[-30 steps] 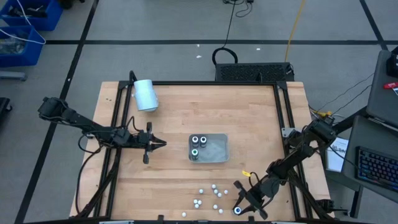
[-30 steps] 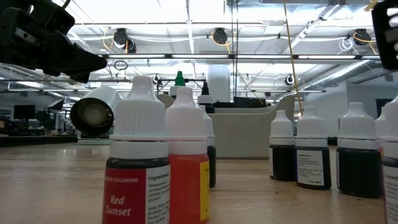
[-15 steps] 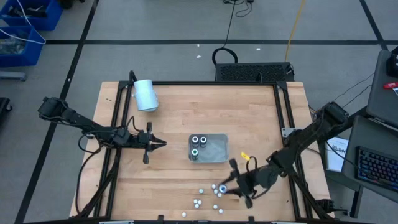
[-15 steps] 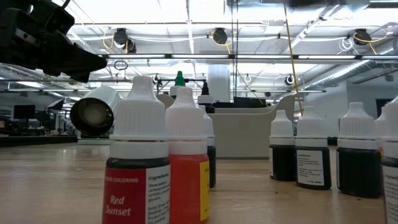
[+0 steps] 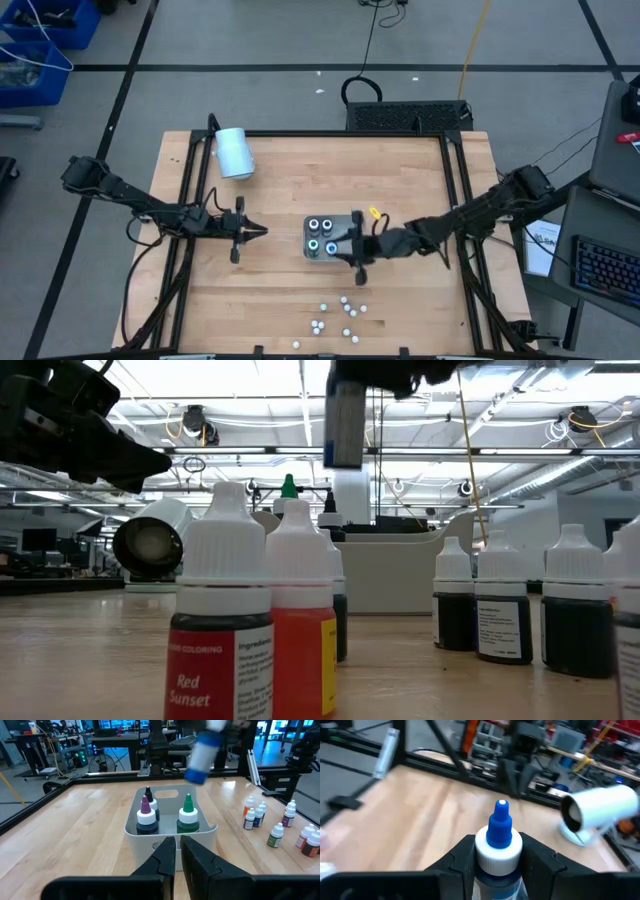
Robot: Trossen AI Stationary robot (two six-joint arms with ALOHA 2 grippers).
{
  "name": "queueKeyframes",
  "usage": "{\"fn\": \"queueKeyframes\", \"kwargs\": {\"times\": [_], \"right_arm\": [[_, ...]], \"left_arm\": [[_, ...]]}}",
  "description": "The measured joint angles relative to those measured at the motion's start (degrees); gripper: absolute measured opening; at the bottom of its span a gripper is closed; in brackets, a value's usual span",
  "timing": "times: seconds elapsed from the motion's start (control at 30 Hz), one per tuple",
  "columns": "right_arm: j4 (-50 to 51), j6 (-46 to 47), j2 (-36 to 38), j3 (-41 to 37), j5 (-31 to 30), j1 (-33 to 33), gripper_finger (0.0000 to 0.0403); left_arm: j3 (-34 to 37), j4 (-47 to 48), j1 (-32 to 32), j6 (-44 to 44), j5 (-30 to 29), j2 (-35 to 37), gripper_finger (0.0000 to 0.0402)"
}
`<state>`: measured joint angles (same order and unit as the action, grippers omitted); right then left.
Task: Pick & Place food coloring
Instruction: Put the large blue food coloring bottle into the bin
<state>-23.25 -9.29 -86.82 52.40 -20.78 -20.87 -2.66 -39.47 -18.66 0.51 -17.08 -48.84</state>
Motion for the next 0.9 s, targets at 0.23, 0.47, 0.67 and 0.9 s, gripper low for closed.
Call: {"fn": "queueKeyframes", "kwargs": {"times": [0.23,0.47,0.67,0.9], "right_arm": [[-9.23,2.96,-1.02,-6.17,4.55,4.01,0.0112],[-14.73,5.59,-1.00,-10.56,4.49,4.79,0.0117],[-13.73,7.76,-1.02,-10.67,4.37,4.79,0.0113],[-15.86,9.80,-5.14,-10.67,1.02,5.08,0.0115]], "left_arm": [[0.00,0.39,-0.02,0.00,-0.02,-0.02,0.0037],[0.00,0.44,-0.01,-0.21,-0.62,0.00,0.0037],[0.00,0.36,-0.02,-0.17,-1.46,-0.02,0.0037],[0.00,0.36,-0.01,-0.33,-1.48,-0.02,0.0037]]}}
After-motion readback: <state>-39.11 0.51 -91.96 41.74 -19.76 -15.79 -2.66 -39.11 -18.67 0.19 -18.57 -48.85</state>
